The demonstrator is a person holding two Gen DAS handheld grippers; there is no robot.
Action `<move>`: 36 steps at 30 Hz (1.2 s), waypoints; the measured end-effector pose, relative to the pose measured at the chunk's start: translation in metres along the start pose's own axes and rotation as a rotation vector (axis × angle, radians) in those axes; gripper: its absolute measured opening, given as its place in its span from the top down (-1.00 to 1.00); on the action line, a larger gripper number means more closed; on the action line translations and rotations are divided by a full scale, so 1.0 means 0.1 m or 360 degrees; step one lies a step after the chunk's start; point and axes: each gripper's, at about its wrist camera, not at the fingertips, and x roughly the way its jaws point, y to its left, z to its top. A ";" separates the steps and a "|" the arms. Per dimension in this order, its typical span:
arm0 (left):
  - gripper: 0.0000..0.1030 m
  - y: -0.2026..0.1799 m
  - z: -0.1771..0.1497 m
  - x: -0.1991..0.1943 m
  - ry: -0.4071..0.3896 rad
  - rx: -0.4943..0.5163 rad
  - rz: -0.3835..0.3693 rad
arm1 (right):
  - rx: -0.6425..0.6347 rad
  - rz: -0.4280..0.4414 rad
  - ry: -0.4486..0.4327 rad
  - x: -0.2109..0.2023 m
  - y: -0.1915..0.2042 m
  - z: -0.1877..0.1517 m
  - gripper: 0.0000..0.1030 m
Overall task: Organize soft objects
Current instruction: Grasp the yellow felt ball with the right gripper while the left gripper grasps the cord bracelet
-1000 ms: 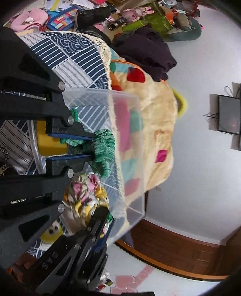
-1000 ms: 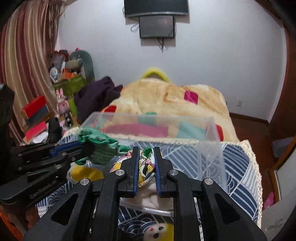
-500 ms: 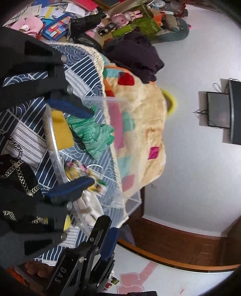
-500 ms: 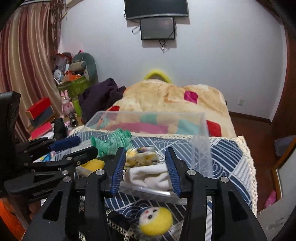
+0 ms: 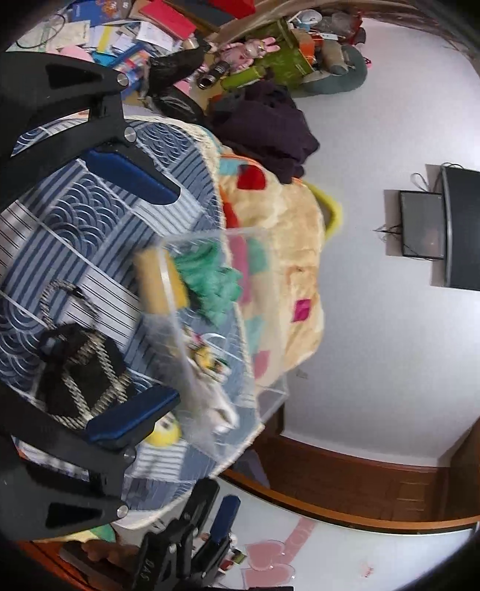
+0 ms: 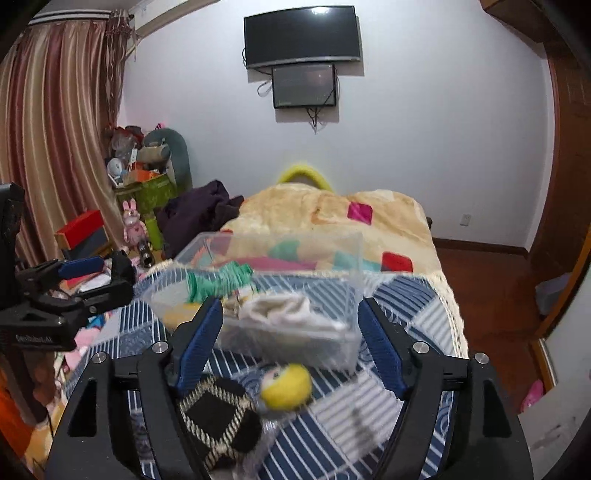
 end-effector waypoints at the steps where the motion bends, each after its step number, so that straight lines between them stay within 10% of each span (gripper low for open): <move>1: -0.94 0.03 -0.05 0.02 0.0016 -0.0002 0.0012 | 0.0004 0.0005 0.0022 0.01 0.00 -0.05 -0.42; 13: -0.91 0.24 -0.60 0.35 0.0284 -0.0011 0.0005 | 0.0094 0.0002 0.0226 0.33 -0.05 -0.47 -0.41; 21: -0.21 0.26 -0.89 0.58 0.0428 -0.0039 -0.0035 | 0.0140 0.0055 0.0312 0.54 -0.10 -0.49 -0.05; 26: 0.61 0.22 -0.87 0.53 0.0416 -0.0027 -0.0102 | 0.0143 0.0089 0.0312 0.55 -0.10 -0.54 0.24; 36: 0.80 0.14 -0.73 0.31 0.0310 -0.0018 -0.0119 | 0.0132 0.0064 0.0187 0.20 -0.10 -0.47 0.28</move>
